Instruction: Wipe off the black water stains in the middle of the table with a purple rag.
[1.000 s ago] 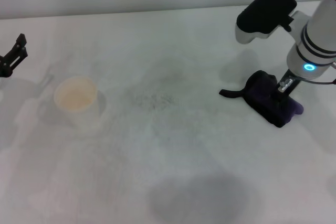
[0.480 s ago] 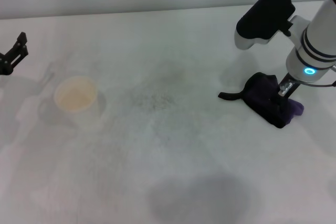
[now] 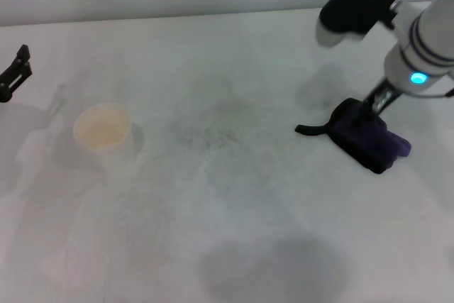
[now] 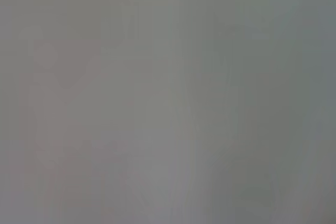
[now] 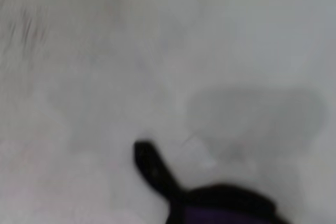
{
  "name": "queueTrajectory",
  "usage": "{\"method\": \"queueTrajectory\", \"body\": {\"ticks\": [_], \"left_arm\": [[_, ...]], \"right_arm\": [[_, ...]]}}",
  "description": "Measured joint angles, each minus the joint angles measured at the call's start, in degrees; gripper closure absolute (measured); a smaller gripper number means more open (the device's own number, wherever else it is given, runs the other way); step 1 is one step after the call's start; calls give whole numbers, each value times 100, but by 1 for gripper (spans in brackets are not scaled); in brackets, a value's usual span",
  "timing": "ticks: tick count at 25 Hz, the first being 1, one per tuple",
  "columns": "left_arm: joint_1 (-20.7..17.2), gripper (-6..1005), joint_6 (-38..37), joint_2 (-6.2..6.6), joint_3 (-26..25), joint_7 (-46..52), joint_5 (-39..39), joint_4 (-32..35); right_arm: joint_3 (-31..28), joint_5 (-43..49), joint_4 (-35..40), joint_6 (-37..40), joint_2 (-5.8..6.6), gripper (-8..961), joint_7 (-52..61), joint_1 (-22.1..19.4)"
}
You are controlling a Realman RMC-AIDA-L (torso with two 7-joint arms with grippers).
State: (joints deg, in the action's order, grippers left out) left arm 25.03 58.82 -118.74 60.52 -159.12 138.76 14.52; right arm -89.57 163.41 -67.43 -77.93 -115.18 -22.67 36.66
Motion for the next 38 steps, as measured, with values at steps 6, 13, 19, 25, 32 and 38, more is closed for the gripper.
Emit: {"method": "queueTrajectory", "body": {"ticks": [6, 13, 19, 25, 32, 38], "left_arm": [[-6, 114, -11, -12, -40, -5, 0, -9], [-11, 115, -9, -23, -40, -5, 2, 7], [-2, 115, -14, -25, -41, -10, 189, -16], [-20, 115, 23, -46, -40, -138, 332, -9], [-66, 114, 31, -42, -41, -145, 496, -19], [-73, 114, 15, -27, -41, -146, 528, -17]], "right_arm": [[-936, -21, -942, 410, -1, 365, -386, -632], [-2135, -932, -996, 2256, 27, 284, -1021, -1400], [-3080, -3409, -188, 3468, 45, 285, -3064, -1898], [-3839, -6157, 1134, 3470, 60, 286, -5805, -1981], [-3969, -9133, 2916, 3004, 52, 287, -9118, -1954], [-3955, -11477, 4559, 1775, 12, 287, -12083, -1939]]}}
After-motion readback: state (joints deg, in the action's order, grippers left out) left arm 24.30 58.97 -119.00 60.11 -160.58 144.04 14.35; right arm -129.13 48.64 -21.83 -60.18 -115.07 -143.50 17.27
